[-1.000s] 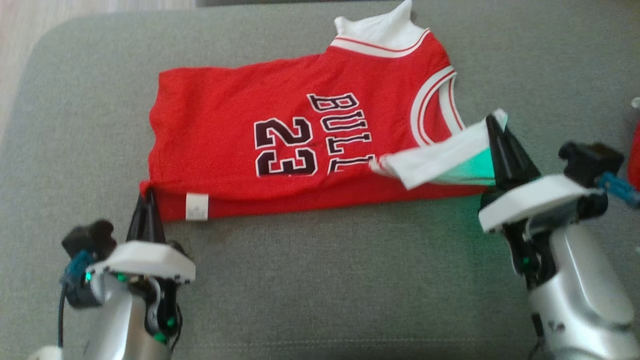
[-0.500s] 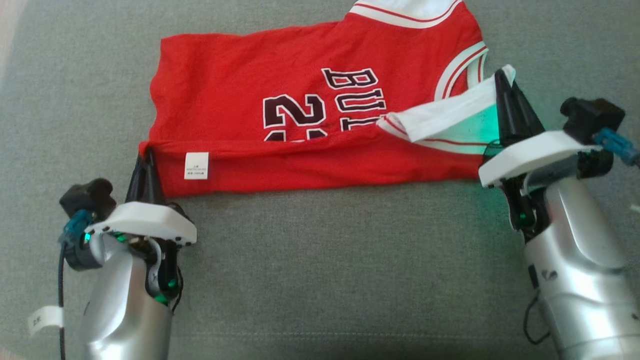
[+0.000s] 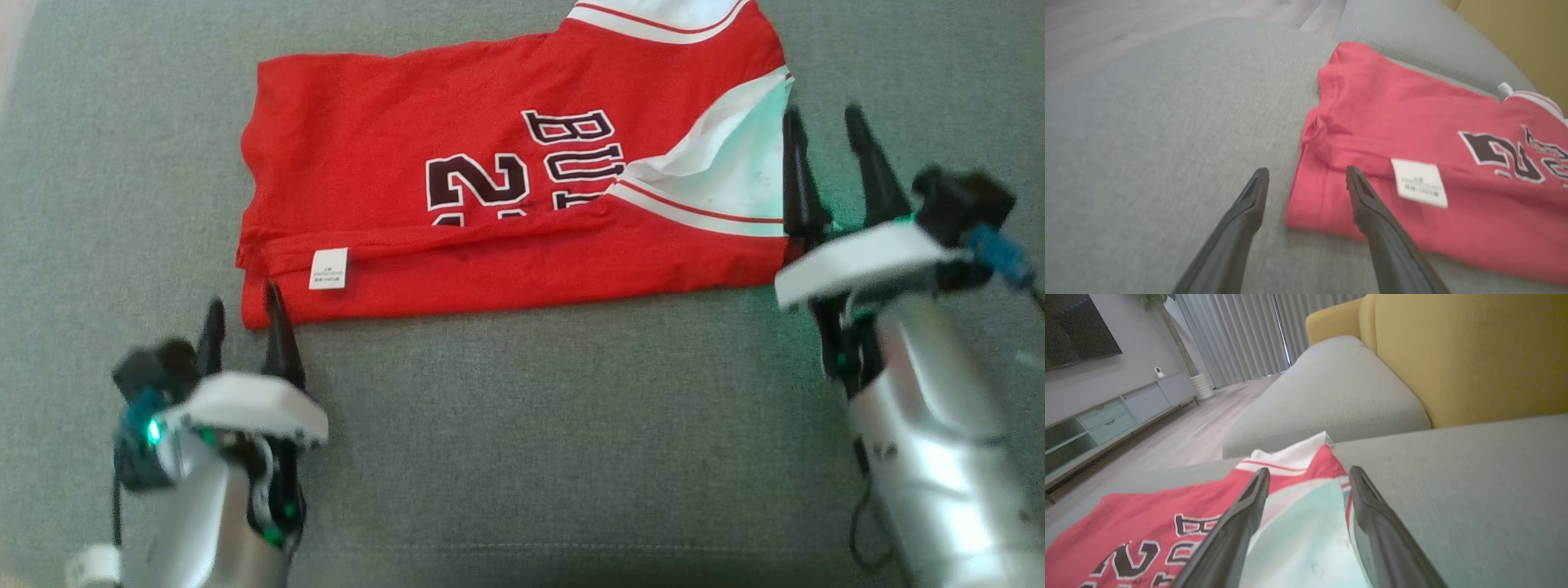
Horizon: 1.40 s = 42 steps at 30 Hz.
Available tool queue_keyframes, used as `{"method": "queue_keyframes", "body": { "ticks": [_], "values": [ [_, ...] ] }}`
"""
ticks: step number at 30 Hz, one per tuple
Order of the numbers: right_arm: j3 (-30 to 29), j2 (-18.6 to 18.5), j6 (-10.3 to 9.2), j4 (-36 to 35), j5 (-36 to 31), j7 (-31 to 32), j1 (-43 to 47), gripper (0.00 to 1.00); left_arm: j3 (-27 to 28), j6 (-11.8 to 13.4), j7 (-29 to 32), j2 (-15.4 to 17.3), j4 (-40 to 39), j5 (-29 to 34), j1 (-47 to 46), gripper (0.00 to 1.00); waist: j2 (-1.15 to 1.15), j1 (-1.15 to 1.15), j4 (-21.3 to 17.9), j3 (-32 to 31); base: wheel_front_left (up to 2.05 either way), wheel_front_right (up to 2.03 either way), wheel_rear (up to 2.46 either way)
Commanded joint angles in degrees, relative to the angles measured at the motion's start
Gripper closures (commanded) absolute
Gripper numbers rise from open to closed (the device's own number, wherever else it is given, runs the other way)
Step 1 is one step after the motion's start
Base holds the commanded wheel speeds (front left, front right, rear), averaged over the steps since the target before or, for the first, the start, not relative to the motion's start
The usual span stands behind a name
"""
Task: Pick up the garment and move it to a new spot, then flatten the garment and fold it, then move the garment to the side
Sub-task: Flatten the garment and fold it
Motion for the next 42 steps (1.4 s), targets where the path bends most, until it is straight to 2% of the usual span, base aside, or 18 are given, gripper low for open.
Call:
{"method": "queue_keyframes", "body": {
  "ticks": [1,10,19,23,25,26,27,28,29,33,42],
  "values": [
    [0.63,0.33,0.19,-1.75,0.31,-0.68,3.13,0.0,0.95,0.55,-0.35,1.12,-2.14,-0.13,1.86,0.0,0.0,0.0,-0.26,-0.4,0.0,0.0,0.0],
    [-3.33,0.98,0.19,-2.81,1.84,-0.77,13.94,0.0,-1.64,1.73,-0.35,1.11,-5.43,1.46,7.37,0.0,0.0,0.0,-1.3,-1.52,0.0,0.0,0.0],
    [-2.55,1.68,0.19,-0.89,1.25,-0.73,14.19,0.0,-1.98,1.82,-0.35,1.11,-6.14,2.09,7.48,0.0,0.0,0.0,-0.99,-1.55,0.0,0.0,0.0],
    [-3.22,2.2,0.19,1.11,1.57,-0.53,12.31,0.07,-2.24,0.36,-0.35,1.11,-6.89,2.61,7.25,0.0,0.0,0.0,-0.6,-1.45,0.0,0.0,0.0],
    [-3.62,2.43,0.19,2.39,2.03,-0.24,11.56,0.18,-2.18,0.09,-0.35,1.11,-6.91,2.57,7.34,0.0,0.0,0.0,-0.46,-1.5,0.0,0.0,0.0],
    [-3.79,2.52,0.19,3.22,2.15,0.11,11.22,0.28,-2.22,0.01,-0.35,1.11,-6.87,2.54,7.38,0.0,0.0,0.0,-0.38,-1.53,0.0,0.0,0.0],
    [-3.79,2.59,0.19,4.05,2.14,0.56,10.88,0.5,-2.26,-0.06,-0.35,1.11,-6.82,2.5,7.4,0.0,0.0,0.0,-0.3,-1.58,0.0,0.0,0.0],
    [-3.68,2.65,0.19,4.71,2.05,0.82,10.56,0.87,-2.28,-0.14,-0.35,1.11,-6.77,2.47,7.39,0.0,0.0,0.0,-0.22,-1.62,0.0,0.0,0.0],
    [-3.52,2.69,0.19,5.46,1.84,1.21,10.29,1.0,-2.32,-0.21,-0.35,1.11,-6.73,2.42,7.37,0.0,0.0,0.0,-0.14,-1.66,0.0,0.0,0.0],
    [-3.01,2.83,0.19,7.47,1.55,1.8,9.33,1.0,-2.44,-0.36,-0.35,1.11,-6.63,2.18,7.18,0.0,0.0,0.0,0.07,-1.84,0.0,0.0,0.0],
    [-0.38,2.98,0.19,6.06,2.42,-0.13,9.04,1.0,-1.66,-2.7,-0.35,1.11,-5.27,1.99,6.98,0.0,0.0,0.0,-0.79,-3.62,0.0,0.0,0.0]
  ]
}}
